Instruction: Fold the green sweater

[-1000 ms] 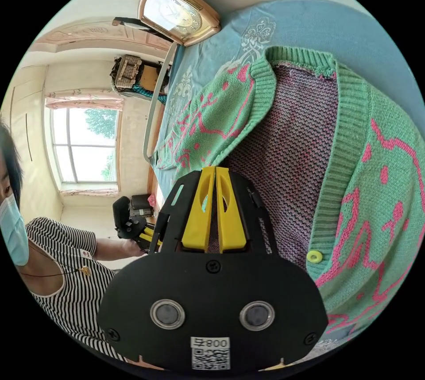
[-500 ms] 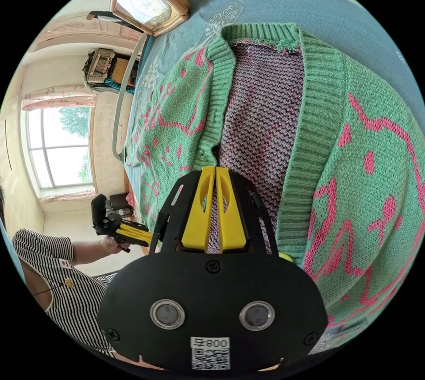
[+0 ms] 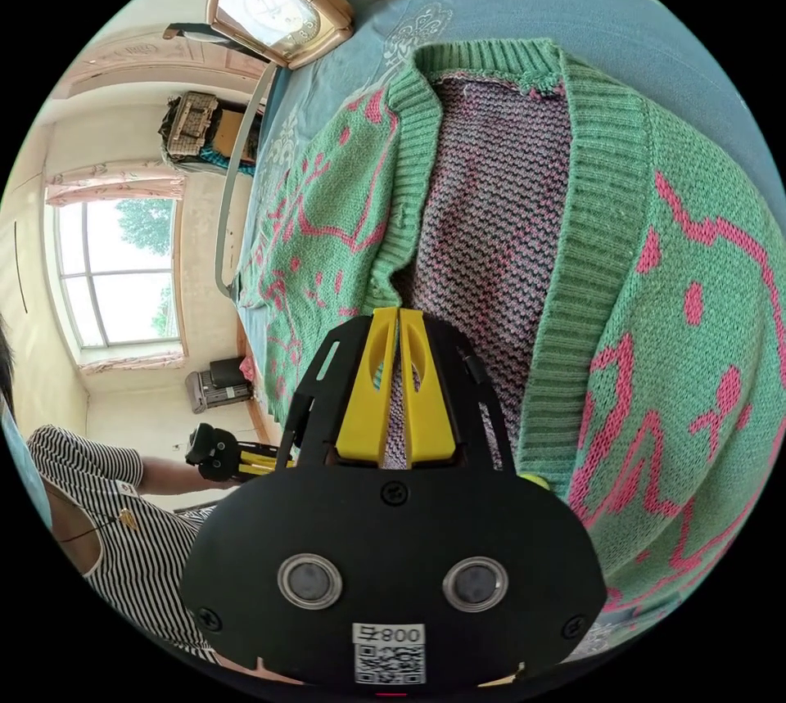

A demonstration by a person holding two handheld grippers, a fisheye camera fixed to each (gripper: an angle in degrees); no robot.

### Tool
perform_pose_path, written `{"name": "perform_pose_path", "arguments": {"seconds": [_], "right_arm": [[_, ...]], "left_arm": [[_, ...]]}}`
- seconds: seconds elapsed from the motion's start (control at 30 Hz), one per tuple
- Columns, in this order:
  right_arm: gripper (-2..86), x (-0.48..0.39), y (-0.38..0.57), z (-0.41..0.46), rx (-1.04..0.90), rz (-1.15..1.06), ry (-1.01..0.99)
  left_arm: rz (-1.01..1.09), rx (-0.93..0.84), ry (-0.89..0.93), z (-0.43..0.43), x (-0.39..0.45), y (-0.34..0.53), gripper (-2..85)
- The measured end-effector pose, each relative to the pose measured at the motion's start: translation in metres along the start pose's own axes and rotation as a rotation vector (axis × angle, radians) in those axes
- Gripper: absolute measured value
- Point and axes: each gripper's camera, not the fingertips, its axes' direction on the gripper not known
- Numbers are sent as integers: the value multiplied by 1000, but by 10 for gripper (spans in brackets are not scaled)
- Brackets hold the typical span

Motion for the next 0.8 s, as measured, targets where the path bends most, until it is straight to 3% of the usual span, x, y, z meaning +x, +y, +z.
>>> {"name": "perform_pose_path", "arguments": {"seconds": [0.13, 0.3, 0.43, 0.63, 0.8], "right_arm": [[2, -12, 3, -4, 32, -40, 3], [5, -6, -1, 35, -47, -14, 83], [10, -4, 19, 28, 34, 10, 84], [49, -8, 120, -13, 218, 138, 189], [61, -35, 199, 40, 81, 244, 371]], "left_arm": [[15, 45, 80, -1, 17, -5, 14], [-31, -27, 61, 29, 7, -25, 20], [-48, 6, 59, 17, 7, -25, 26], [19, 90, 97, -12, 18, -43, 52], [103, 235, 201, -35, 15, -124, 70]]}}
